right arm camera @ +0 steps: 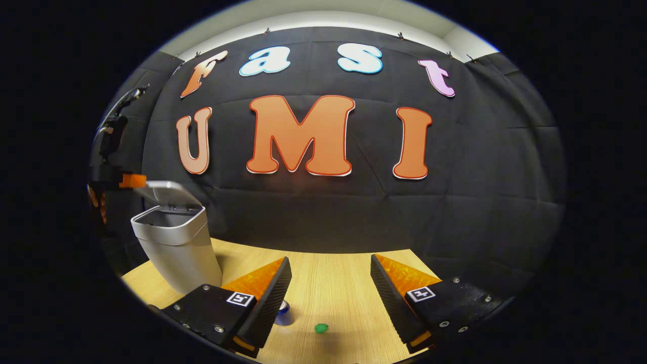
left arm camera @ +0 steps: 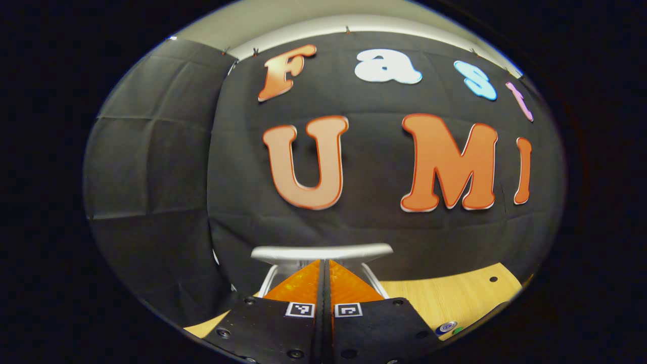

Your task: Press the lid of the desktop garbage bin to open it, pick up the crumpled paper on the desktop and throw it into the bin, then pick up the pop can on the desktop and drop it into the bin, and finally close the garbage bin lid.

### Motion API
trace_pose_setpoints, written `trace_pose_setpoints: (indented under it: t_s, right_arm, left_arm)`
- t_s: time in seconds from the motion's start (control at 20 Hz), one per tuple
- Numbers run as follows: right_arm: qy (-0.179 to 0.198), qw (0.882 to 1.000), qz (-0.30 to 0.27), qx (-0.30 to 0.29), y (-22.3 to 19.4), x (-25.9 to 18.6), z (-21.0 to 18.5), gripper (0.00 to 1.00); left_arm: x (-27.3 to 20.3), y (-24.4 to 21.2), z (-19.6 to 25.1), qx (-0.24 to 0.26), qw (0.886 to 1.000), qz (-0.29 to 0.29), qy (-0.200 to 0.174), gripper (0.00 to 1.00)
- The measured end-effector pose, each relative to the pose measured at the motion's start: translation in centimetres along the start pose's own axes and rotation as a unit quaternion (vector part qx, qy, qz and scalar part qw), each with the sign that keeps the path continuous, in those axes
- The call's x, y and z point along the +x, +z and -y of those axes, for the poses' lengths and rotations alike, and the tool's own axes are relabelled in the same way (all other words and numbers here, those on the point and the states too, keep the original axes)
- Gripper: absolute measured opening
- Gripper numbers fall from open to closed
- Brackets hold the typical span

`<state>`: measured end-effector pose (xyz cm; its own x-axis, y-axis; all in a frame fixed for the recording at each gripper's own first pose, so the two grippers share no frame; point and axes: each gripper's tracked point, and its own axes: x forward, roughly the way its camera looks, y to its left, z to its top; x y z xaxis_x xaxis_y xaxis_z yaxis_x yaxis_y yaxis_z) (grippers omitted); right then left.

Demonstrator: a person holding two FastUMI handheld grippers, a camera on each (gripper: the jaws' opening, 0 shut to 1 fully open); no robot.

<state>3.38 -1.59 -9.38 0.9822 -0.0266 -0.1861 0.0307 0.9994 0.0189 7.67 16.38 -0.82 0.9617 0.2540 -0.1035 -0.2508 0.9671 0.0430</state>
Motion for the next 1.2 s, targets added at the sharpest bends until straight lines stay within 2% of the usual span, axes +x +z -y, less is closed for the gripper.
trace_pose_setpoints:
  t_s: [0.15,0.3,0.35,0.4,0.45,0.6,0.75,1.0,1.2]
  right_arm:
    - [-0.001,1.000,0.002,-0.007,-0.4,0.1,0.3,0.94]
    - [0.004,1.000,0.000,-0.009,-1.2,0.4,0.2,0.94]
    - [0.008,1.000,-0.002,-0.005,-1.7,0.5,0.1,0.94]
    - [0.012,1.000,-0.004,-0.001,-2.4,0.6,0.1,0.94]
    - [0.016,1.000,-0.006,0.000,-3.1,0.8,0.0,0.94]
    - [0.025,0.999,-0.025,-0.015,-7.1,1.6,-0.1,0.94]
    - [0.042,0.997,-0.069,-0.014,-12.0,2.7,-1.0,0.94]
    - [0.041,0.986,-0.159,-0.017,-20.2,5.0,-1.6,0.95]
    - [0.034,0.978,-0.207,-0.003,-23.9,6.4,-1.6,0.94]
  left_arm:
    - [-2.9,1.4,1.0,-0.005,0.999,0.030,-0.017,0.01]
    - [-4.0,1.0,2.5,-0.028,0.999,0.020,-0.039,0.48]
    - [-4.6,1.0,2.6,-0.031,0.998,0.021,-0.043,0.47]
    - [-5.5,1.1,2.9,-0.034,0.998,0.028,-0.048,0.62]
    - [-6.3,1.7,2.9,-0.036,0.997,0.039,-0.051,0.69]
    - [-8.1,3.4,2.7,-0.034,0.996,0.069,-0.045,0.82]
    - [-9.7,4.4,3.0,-0.012,0.996,0.081,-0.031,0.82]
    - [-11.7,5.4,4.3,0.014,0.995,0.087,-0.049,0.82]
    - [-12.6,5.7,4.2,0.037,0.995,0.086,-0.044,0.82]
